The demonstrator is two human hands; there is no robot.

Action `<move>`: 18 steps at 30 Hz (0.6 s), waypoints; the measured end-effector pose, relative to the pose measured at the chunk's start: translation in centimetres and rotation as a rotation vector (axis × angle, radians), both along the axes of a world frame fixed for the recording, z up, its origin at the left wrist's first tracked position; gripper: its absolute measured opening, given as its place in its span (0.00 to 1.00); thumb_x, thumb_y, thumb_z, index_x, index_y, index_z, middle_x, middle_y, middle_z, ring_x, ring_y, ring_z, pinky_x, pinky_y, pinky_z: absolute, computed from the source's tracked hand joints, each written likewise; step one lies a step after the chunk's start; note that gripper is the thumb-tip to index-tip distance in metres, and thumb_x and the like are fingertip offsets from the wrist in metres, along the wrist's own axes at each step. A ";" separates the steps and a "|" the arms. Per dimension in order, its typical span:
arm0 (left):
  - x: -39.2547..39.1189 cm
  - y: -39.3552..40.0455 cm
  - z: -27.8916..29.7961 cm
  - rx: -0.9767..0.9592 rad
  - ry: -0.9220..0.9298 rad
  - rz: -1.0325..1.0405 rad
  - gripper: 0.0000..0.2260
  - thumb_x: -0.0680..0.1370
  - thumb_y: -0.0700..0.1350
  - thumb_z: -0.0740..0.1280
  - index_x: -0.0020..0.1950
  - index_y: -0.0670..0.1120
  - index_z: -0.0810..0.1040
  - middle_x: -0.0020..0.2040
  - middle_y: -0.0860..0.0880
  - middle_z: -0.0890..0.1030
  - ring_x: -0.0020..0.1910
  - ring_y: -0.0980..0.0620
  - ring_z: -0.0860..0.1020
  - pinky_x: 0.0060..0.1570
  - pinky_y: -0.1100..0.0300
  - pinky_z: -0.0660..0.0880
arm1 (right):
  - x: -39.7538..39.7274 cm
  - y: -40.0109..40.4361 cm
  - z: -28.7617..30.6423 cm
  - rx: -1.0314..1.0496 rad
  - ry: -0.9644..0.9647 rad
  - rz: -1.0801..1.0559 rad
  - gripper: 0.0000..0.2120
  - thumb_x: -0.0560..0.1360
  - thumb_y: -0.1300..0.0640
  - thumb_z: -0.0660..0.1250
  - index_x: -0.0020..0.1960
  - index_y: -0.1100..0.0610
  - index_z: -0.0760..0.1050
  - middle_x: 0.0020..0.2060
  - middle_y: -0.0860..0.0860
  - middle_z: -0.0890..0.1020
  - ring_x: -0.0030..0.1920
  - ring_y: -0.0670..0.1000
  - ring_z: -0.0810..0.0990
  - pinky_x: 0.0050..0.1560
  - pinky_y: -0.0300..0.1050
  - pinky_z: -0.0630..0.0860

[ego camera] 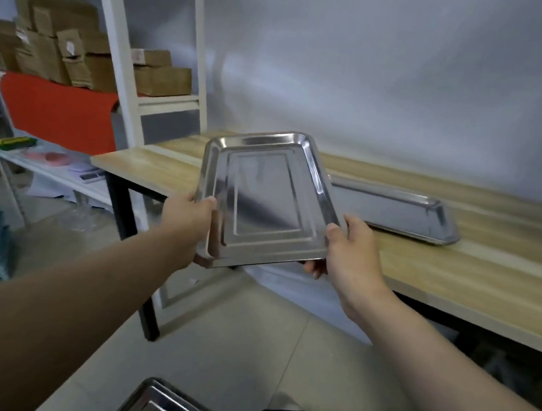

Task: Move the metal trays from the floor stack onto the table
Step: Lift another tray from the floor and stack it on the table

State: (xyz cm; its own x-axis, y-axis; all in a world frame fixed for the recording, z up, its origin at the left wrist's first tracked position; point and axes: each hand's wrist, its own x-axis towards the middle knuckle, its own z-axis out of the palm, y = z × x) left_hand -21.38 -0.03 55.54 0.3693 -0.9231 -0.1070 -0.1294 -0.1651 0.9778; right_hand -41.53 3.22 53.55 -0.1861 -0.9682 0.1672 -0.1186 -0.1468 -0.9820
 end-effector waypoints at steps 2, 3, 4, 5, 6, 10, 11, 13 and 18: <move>-2.7 -1.4 0.4 -0.037 0.034 -0.058 0.10 0.79 0.49 0.63 0.51 0.43 0.78 0.43 0.39 0.80 0.37 0.41 0.79 0.35 0.44 0.81 | -2.2 -0.7 -0.2 0.016 -0.034 -0.118 0.11 0.82 0.60 0.51 0.60 0.58 0.69 0.44 0.60 0.80 0.21 0.48 0.76 0.22 0.42 0.71; -4.1 -2.0 0.5 -0.048 0.036 -0.084 0.10 0.76 0.50 0.64 0.48 0.43 0.78 0.43 0.39 0.80 0.39 0.42 0.79 0.44 0.40 0.81 | -3.2 -1.0 -0.3 0.020 -0.056 -0.178 0.12 0.83 0.60 0.51 0.62 0.58 0.68 0.45 0.59 0.80 0.21 0.48 0.75 0.21 0.40 0.70; -5.3 -2.8 0.3 -0.063 0.025 -0.111 0.10 0.74 0.50 0.65 0.45 0.44 0.77 0.41 0.40 0.78 0.40 0.43 0.78 0.50 0.40 0.80 | -4.2 -1.3 -0.3 0.022 -0.076 -0.234 0.12 0.83 0.59 0.51 0.64 0.57 0.67 0.47 0.58 0.80 0.22 0.49 0.75 0.20 0.39 0.69; -6.6 -3.2 0.3 -0.079 0.015 -0.145 0.09 0.74 0.49 0.65 0.44 0.44 0.77 0.40 0.42 0.77 0.39 0.44 0.77 0.51 0.45 0.80 | -5.2 -1.6 -0.4 0.025 -0.093 -0.281 0.12 0.83 0.59 0.51 0.64 0.57 0.66 0.48 0.58 0.79 0.24 0.50 0.75 0.20 0.37 0.69; -7.8 -3.5 0.3 -0.089 0.006 -0.189 0.08 0.75 0.48 0.65 0.44 0.43 0.76 0.41 0.43 0.77 0.40 0.45 0.76 0.49 0.51 0.78 | -6.2 -1.9 -0.4 0.032 -0.101 -0.322 0.12 0.83 0.59 0.51 0.63 0.57 0.66 0.48 0.58 0.79 0.26 0.51 0.75 0.20 0.36 0.69; -11.8 -3.9 0.2 -0.092 0.025 -0.299 0.19 0.79 0.44 0.63 0.69 0.39 0.71 0.47 0.49 0.79 0.43 0.50 0.80 0.57 0.47 0.78 | -9.6 -3.4 -0.1 0.071 -0.107 -0.449 0.12 0.83 0.60 0.50 0.65 0.57 0.64 0.47 0.57 0.77 0.28 0.52 0.74 0.17 0.35 0.68; -12.6 -4.1 0.0 -0.098 0.005 -0.317 0.19 0.80 0.42 0.63 0.70 0.38 0.70 0.44 0.51 0.78 0.43 0.51 0.79 0.59 0.46 0.78 | -10.3 -3.8 0.0 0.088 -0.099 -0.475 0.15 0.83 0.61 0.50 0.68 0.58 0.62 0.45 0.57 0.76 0.28 0.52 0.73 0.17 0.36 0.67; -13.6 -4.5 -0.5 -0.094 -0.065 -0.363 0.15 0.81 0.41 0.61 0.67 0.39 0.74 0.46 0.48 0.79 0.47 0.49 0.80 0.59 0.47 0.78 | -11.6 -4.7 0.2 0.121 -0.082 -0.509 0.17 0.82 0.62 0.50 0.71 0.59 0.60 0.45 0.58 0.76 0.28 0.52 0.73 0.19 0.38 0.67; -14.4 -5.6 -1.2 -0.051 -0.137 -0.417 0.15 0.80 0.40 0.61 0.66 0.42 0.74 0.56 0.41 0.80 0.53 0.47 0.79 0.57 0.54 0.74 | -13.4 -6.6 0.6 0.198 -0.038 -0.553 0.15 0.82 0.62 0.51 0.68 0.60 0.61 0.52 0.63 0.79 0.30 0.53 0.76 0.22 0.39 0.68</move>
